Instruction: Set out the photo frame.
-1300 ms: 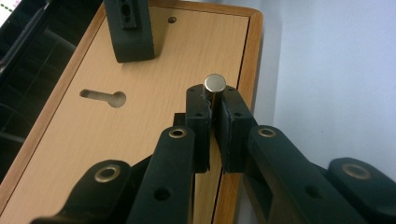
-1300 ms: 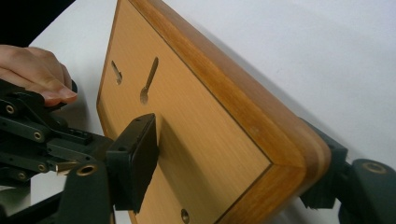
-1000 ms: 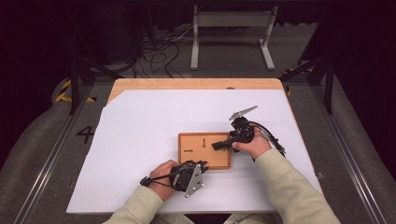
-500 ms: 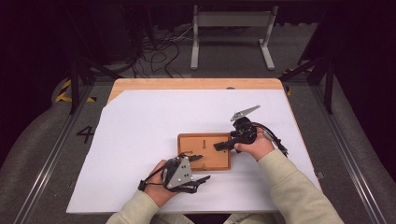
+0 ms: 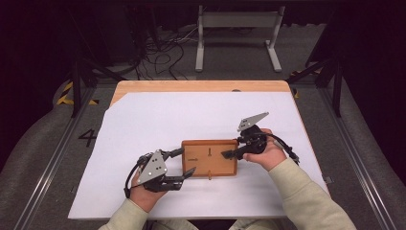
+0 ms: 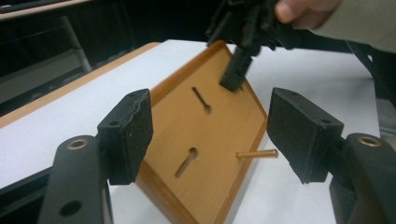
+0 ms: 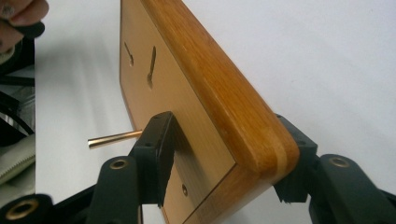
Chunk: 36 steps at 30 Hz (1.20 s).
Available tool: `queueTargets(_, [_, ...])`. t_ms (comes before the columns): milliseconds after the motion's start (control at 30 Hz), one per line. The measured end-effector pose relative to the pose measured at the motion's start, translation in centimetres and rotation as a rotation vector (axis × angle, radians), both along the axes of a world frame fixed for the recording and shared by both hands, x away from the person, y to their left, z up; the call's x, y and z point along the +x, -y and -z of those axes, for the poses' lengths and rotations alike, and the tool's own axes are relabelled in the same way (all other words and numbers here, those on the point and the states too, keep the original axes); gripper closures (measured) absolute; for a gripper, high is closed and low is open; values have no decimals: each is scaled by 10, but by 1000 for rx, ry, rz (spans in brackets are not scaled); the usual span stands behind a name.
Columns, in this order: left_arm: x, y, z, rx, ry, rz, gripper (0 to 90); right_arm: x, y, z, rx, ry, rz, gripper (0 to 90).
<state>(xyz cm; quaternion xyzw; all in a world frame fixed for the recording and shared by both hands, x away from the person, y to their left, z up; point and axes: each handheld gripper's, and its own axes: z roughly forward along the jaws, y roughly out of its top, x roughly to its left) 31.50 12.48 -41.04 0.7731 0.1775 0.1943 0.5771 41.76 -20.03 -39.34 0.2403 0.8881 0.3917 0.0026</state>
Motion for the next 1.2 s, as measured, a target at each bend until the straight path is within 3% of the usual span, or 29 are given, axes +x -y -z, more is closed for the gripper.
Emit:
queueTargets(200, [2, -12, 1, -28, -5, -39, 310, -10, 1, -3, -13, 57, -28, 502])
queueTargets(267, [4, -15, 0, -41, -14, -50, 311, -20, 1, -6, -35, 107, -64, 525])
queueTargets(433, [7, -26, 0, -70, -19, -85, 311, -32, 2, -10, -60, 169, -111, 556])
queueTargets(700, [16, -41, 5, -126, -109, -102, 303, -56, 3, -12, -101, 275, -173, 607])
queueTargets(933, [24, -45, 13, -92, -144, -136, 291, -72, 3, -12, -113, 329, -198, 636])
queueTargets(1200, [26, -49, 15, -98, -154, -149, 294, -88, 3, -11, -133, 376, -234, 655])
